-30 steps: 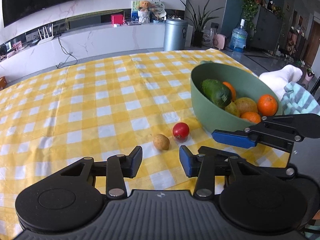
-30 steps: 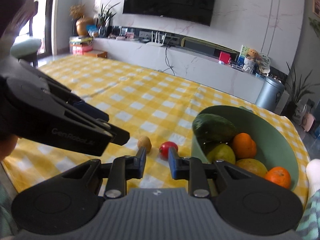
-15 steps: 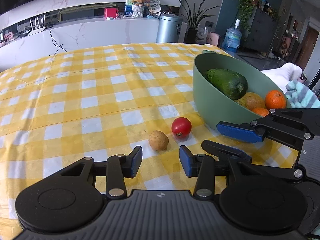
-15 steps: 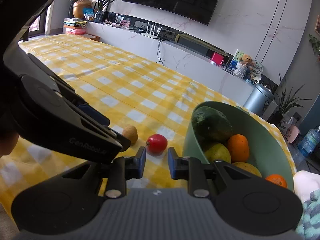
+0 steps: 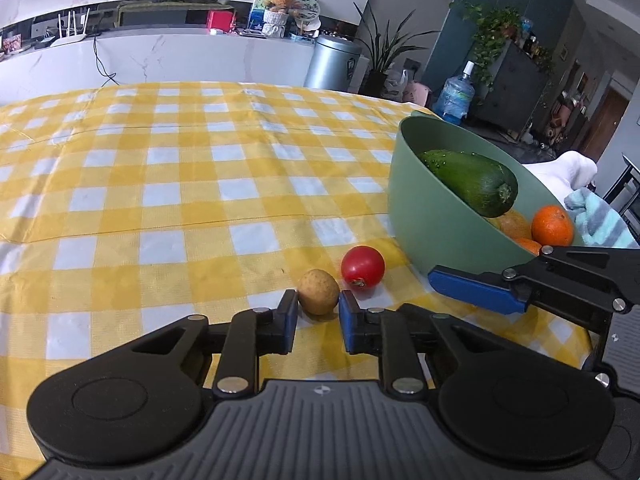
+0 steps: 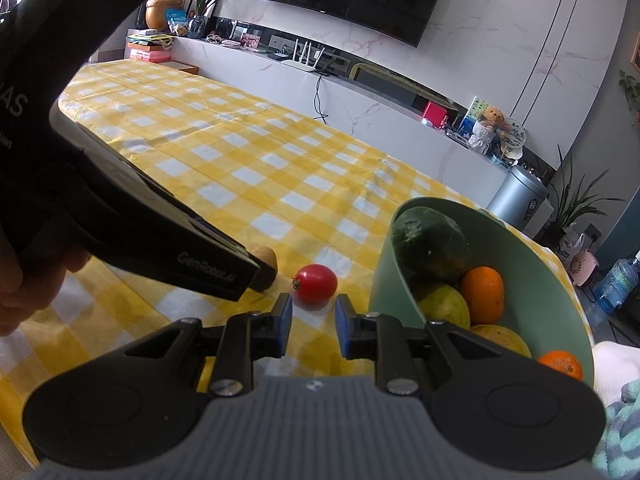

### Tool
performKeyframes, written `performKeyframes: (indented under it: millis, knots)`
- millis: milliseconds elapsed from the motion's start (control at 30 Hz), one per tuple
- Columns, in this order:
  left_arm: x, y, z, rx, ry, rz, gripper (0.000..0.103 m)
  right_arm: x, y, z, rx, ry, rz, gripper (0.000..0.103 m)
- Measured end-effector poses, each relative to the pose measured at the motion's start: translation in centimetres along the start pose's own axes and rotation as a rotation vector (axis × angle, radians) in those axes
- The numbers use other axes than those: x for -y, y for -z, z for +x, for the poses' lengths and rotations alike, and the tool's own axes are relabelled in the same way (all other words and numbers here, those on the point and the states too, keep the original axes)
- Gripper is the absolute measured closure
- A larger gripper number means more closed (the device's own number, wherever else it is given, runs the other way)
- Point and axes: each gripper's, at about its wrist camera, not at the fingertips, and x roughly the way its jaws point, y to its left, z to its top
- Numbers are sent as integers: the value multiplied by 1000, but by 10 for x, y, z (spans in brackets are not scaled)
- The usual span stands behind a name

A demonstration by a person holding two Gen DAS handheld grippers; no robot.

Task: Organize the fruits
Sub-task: 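Grasp the brown kiwi with the left gripper while the right gripper grasps the red tomato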

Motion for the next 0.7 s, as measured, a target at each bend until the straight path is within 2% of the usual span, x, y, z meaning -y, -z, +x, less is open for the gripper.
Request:
performKeyframes:
  millis: [167,367,700]
  knots:
    - [-3,-1,-1,-7,4,-31,80,-1,1,0,5,5,0,83]
    - [-1,-1,-12,-12,-64,-22,80,-7,-3,-5,35,21,-1,83]
    - [-15,-1,-31,-6,-107,-64,80,-31,-12,3,100,113,-122,83]
